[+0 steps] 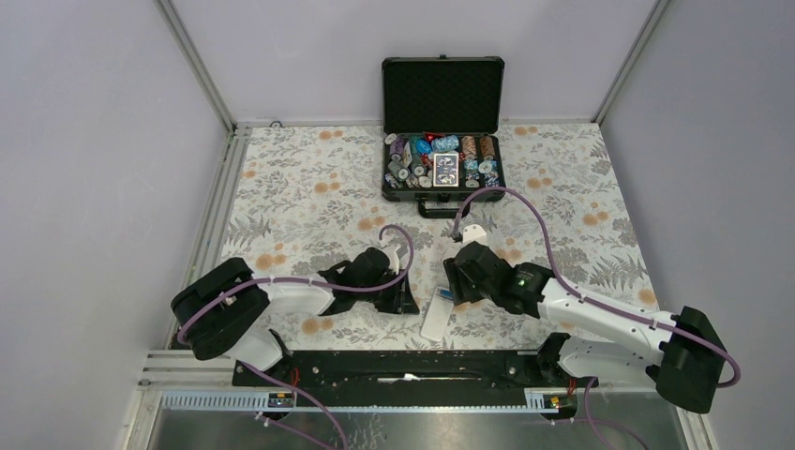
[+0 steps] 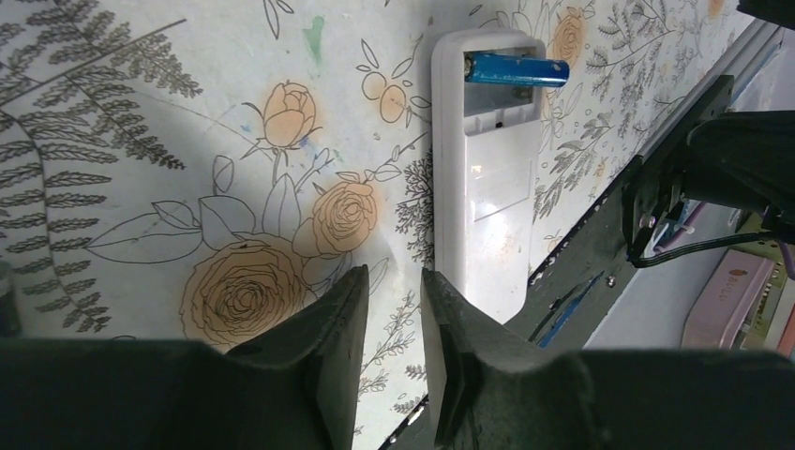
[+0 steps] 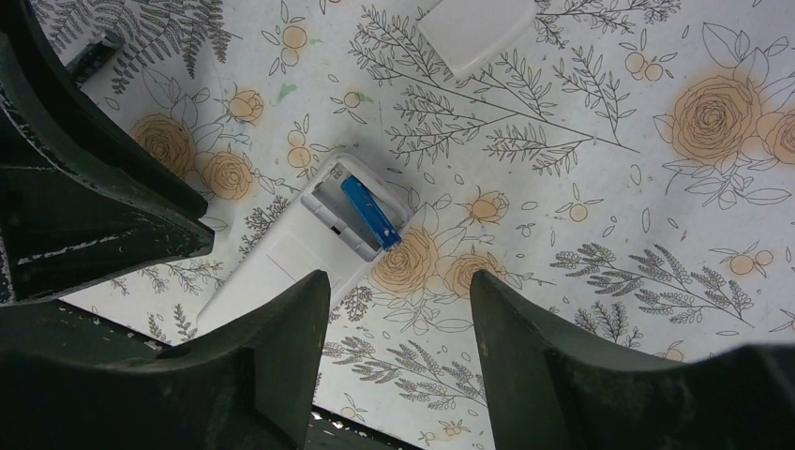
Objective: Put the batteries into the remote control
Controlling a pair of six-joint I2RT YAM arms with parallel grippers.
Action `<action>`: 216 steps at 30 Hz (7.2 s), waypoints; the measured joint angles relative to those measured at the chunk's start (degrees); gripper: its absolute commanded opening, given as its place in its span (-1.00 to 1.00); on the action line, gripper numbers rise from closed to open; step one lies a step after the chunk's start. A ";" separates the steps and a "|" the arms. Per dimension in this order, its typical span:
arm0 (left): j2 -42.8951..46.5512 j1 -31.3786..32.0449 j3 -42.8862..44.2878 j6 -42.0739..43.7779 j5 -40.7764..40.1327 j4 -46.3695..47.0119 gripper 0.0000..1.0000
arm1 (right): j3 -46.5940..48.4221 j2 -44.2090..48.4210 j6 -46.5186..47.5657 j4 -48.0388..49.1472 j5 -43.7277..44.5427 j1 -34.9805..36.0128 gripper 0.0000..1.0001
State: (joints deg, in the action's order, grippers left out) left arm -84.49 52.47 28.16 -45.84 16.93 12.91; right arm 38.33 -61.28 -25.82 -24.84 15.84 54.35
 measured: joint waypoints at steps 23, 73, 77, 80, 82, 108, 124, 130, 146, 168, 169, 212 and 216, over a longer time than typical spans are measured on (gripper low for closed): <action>-3.78 3.72 0.31 -4.26 0.44 6.32 -0.37 | -2.82 3.69 -3.23 1.20 1.77 0.00 0.35; -11.58 -3.19 4.24 -5.31 5.14 15.82 -0.29 | -4.94 -5.79 -6.54 12.11 -3.10 -2.73 -0.15; -12.44 -3.23 4.74 -5.73 5.14 16.46 -0.35 | -5.11 -6.56 -6.93 13.07 -3.52 -2.84 -0.20; -12.79 -3.32 4.87 -5.77 5.14 16.68 -0.36 | -5.11 -7.21 -7.10 13.60 -3.54 -3.04 -0.22; -12.90 -3.34 4.90 -5.77 5.11 16.65 -0.36 | -5.14 -7.48 -7.13 13.62 -3.56 -3.08 -0.26; -14.10 -4.11 4.98 -5.88 5.03 16.76 -0.51 | -5.62 -9.16 -8.37 14.01 -5.27 -3.15 -0.55; -15.02 -4.15 6.32 -5.79 5.14 16.26 -0.67 | -5.62 -10.19 -8.24 14.12 -5.73 -3.15 -0.65; -15.02 -4.17 6.64 -5.60 5.14 15.69 -0.72 | -5.62 -11.06 -7.80 14.62 -5.97 -3.21 -0.65; -14.99 -4.63 6.64 -5.51 5.27 15.67 -0.75 | -2.78 -14.99 -6.67 13.53 -5.38 -3.48 -0.70; -14.67 -4.92 6.56 -5.44 4.98 15.43 -0.75 | 7.45 -25.07 -1.97 3.17 -6.67 -3.69 -0.73; -14.56 -4.92 6.49 -5.42 4.92 15.34 -0.75 | 7.78 -25.42 -1.86 2.84 -6.78 -3.72 -0.74; -12.37 -4.31 5.44 -4.96 2.80 13.75 -0.75 | 8.63 -22.67 -2.71 3.26 -6.51 -3.72 -0.49; -12.37 -3.98 5.44 -4.96 2.80 13.77 -0.75 | 8.63 -21.81 -2.95 4.66 -5.79 -3.72 -0.49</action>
State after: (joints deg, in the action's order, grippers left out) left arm -96.86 48.49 33.61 -50.81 19.73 26.68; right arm 46.96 -83.09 -28.77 -20.18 10.04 50.63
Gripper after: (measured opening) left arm 0.130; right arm 0.254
